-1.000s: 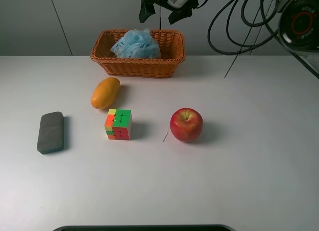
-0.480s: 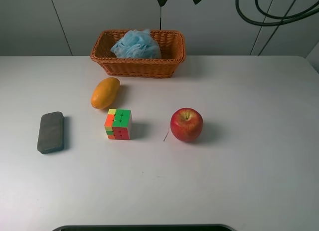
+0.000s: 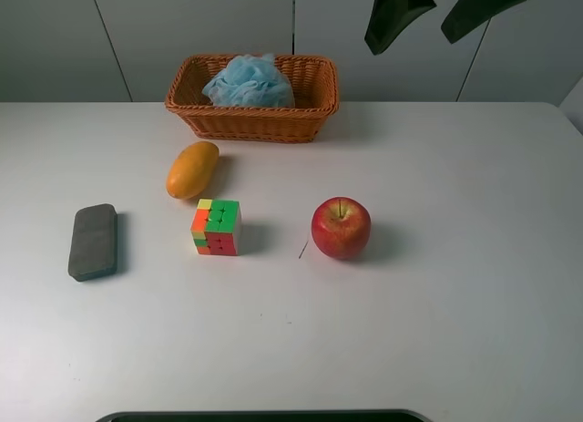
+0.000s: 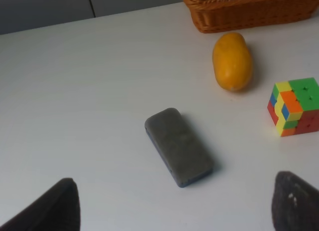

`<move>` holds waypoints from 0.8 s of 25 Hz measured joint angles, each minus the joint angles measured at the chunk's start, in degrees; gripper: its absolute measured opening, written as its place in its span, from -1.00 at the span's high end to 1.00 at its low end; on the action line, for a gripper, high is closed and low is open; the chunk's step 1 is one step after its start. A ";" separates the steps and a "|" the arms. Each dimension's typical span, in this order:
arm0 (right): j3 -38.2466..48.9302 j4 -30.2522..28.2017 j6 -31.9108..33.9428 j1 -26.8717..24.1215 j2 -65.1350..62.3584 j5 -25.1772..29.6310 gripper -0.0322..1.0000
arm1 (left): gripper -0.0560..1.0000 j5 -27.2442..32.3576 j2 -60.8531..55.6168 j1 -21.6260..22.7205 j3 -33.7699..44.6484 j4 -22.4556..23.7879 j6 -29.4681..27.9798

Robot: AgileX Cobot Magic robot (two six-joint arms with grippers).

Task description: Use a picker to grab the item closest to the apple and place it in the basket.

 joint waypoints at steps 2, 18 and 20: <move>5.20 0.00 0.11 0.00 -5.59 -0.01 -0.41 | -0.51 0.00 0.00 0.00 0.00 0.00 0.00; 42.64 0.00 0.19 -3.59 -45.58 0.13 -0.41 | -0.51 0.00 0.00 0.00 0.00 0.00 0.10; 46.40 0.00 0.19 -6.91 -51.78 -0.76 -0.41 | -0.51 0.00 0.00 0.00 0.00 0.00 0.10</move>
